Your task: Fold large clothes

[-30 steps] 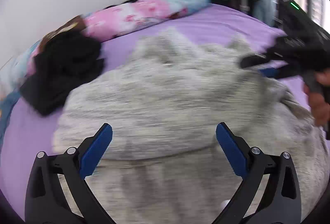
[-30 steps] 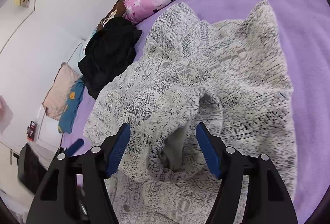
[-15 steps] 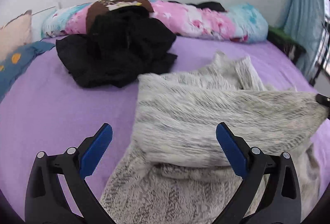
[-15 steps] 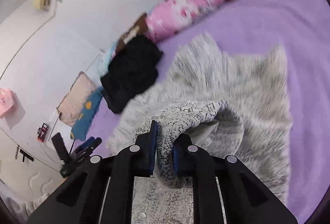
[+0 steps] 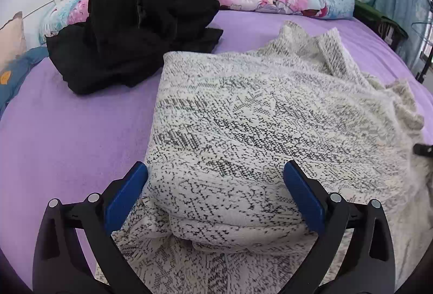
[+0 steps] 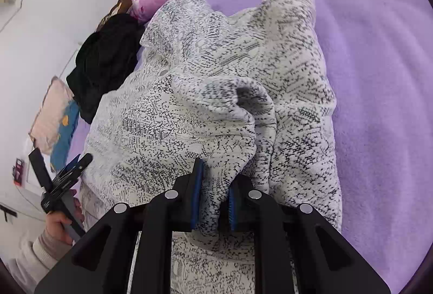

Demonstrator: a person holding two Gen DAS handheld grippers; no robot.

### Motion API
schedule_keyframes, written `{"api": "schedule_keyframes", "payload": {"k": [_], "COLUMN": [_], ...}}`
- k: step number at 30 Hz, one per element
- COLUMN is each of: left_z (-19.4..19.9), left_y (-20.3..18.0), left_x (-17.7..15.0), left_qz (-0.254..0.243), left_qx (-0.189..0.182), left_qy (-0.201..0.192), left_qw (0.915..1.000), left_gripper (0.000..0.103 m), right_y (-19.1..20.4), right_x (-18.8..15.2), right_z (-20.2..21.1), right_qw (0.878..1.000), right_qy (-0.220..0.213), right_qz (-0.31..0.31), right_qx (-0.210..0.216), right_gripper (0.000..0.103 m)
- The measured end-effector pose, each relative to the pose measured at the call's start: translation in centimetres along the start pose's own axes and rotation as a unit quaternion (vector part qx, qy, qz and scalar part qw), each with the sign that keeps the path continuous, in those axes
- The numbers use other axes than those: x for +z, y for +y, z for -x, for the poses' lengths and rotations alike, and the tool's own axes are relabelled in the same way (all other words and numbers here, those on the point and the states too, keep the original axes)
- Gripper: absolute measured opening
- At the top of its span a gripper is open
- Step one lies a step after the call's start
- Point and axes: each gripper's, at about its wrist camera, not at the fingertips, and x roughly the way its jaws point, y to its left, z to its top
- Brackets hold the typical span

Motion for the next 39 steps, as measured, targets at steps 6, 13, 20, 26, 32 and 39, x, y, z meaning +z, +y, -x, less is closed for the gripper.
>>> {"api": "schedule_keyframes", "payload": {"k": [6,13,20,26,32,39], "left_z": [3.5,2.3,-1.0,-2.6,-3.9,-4.0], "left_y": [-0.8,-5.6,-5.5,-5.5,-5.2,-5.2], "left_x": [1.7,3.6,1.9,0.9,0.2,0.6], "left_qz": [0.008,-0.064,-0.039,-0.07,-0.071,-0.07], "left_qx": [-0.01,-0.05,-0.048,-0.049,-0.057,-0.055], "left_qy": [-0.019,-0.039,0.002,0.005,0.0,0.011], "left_qw": [0.9997,0.9959,0.9981,0.9963,0.9958,0.9959], "left_gripper": [0.097,0.097,0.097,0.098,0.098,0.097], "right_y": [3.4,8.7,8.6,7.2,7.3,7.5], "right_x": [0.9,3.7,2.9,1.6,0.1,1.1], "right_z": [6.5,6.2,-1.8,-3.7,-6.8,-7.9], "right_qw": [0.995,0.988,0.98,0.973,0.95,0.947], "right_qy": [-0.066,-0.117,-0.077,-0.067,-0.064,-0.046], "right_qz": [0.051,0.087,0.122,0.142,0.201,0.196], "right_qx": [-0.048,-0.049,-0.141,-0.17,-0.23,-0.25], "right_gripper": [0.067,0.083,0.083,0.087,0.091,0.093]}}
